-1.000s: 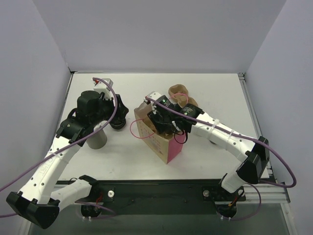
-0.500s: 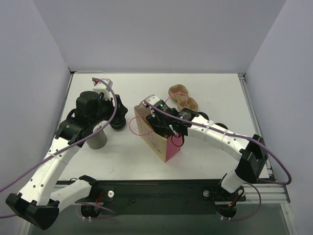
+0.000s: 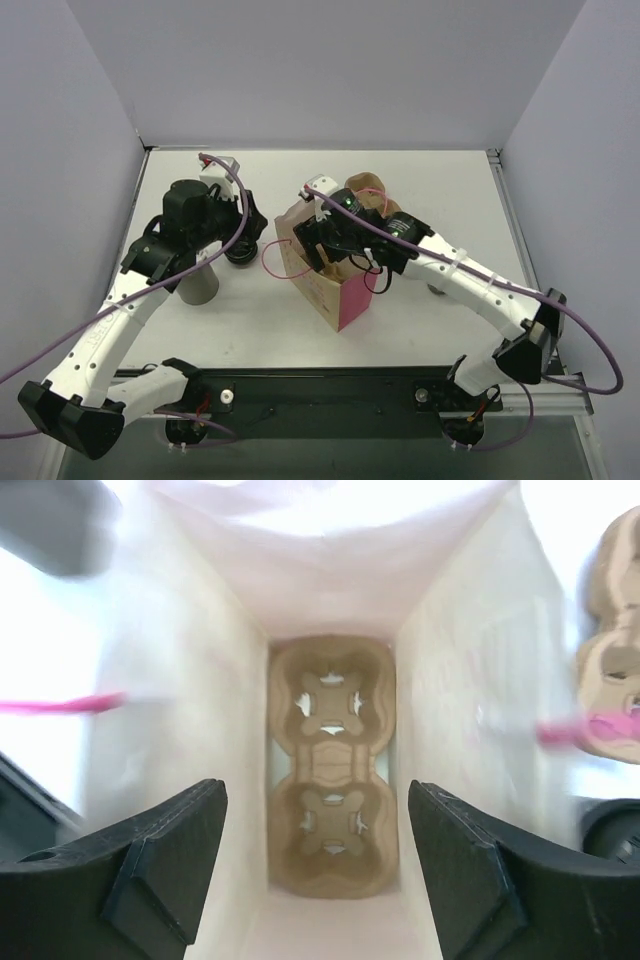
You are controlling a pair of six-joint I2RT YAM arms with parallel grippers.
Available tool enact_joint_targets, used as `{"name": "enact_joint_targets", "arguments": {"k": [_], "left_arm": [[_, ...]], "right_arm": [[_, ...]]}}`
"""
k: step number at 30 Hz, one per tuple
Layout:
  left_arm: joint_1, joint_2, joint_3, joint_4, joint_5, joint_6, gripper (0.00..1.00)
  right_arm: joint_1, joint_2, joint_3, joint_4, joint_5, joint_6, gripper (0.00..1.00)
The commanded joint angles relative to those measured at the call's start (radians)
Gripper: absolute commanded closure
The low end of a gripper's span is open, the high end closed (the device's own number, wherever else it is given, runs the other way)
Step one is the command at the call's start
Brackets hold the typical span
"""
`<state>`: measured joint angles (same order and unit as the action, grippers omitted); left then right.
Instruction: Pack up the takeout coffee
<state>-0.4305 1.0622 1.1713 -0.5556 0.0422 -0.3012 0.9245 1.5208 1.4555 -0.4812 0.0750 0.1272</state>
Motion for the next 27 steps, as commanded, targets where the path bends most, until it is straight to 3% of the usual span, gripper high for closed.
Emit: {"name": "enact_joint_targets", "arguments": {"k": [1, 9, 19, 27], "left_arm": [[0.003, 0.025, 0.094, 0.115, 0.143, 0.045, 0.30], [-0.005, 0.071, 0.159, 0.091, 0.234, 0.028, 0.30], [-0.077, 0.149, 0.166, 0.114, 0.168, 0.149, 0.30], [-0.073, 0.291, 0.266, -0.026, 0.139, 0.211, 0.34]], "right_arm": [[0.007, -0.132, 0.063, -0.053, 0.006, 0.093, 0.25], [0.007, -0.264, 0.129, -0.048, -0.067, 0.218, 0.25], [0.004, -0.398, 0.103, -0.045, 0.199, 0.132, 0.25], [0.000, -0.459, 0.120, -0.051, 0.235, 0.134, 0.26]]}}
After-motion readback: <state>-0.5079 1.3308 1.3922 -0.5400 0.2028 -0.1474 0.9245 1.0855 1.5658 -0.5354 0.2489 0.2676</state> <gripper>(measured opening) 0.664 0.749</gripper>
